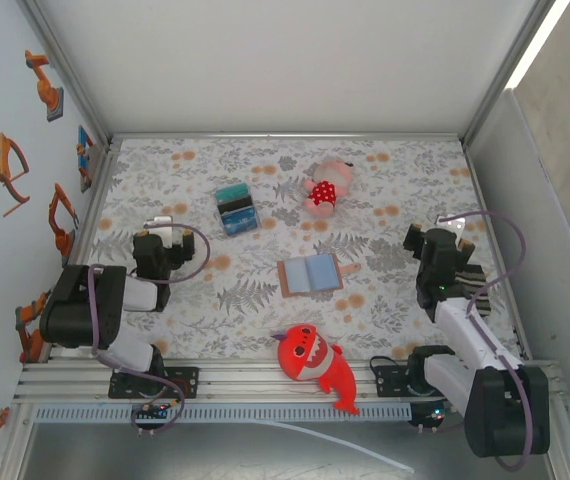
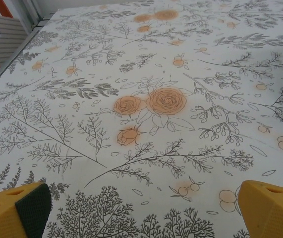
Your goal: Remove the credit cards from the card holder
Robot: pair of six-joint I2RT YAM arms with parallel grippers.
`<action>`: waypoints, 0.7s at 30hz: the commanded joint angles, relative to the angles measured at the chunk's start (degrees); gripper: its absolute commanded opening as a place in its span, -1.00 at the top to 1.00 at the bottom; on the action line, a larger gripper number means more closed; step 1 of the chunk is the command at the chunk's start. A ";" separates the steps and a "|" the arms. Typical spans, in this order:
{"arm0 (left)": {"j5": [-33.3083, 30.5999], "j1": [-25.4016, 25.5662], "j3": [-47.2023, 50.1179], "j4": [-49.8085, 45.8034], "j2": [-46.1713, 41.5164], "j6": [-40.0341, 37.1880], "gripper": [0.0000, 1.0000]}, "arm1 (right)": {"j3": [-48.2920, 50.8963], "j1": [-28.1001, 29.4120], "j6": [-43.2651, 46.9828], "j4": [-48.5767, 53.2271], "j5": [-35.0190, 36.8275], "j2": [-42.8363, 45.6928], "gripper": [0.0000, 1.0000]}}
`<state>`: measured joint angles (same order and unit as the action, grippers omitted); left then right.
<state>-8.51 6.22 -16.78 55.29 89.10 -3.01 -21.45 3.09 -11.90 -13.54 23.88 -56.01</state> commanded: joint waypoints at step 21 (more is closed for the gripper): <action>9.04 -6.13 -6.93 -8.24 -0.81 5.20 -0.94 | 1.15 -4.40 5.84 -31.54 -11.90 -22.99 -0.99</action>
<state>-0.25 -0.03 -23.07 47.81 88.95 1.32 -19.44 -0.47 -6.55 -38.54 14.96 -76.60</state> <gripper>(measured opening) 0.970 0.991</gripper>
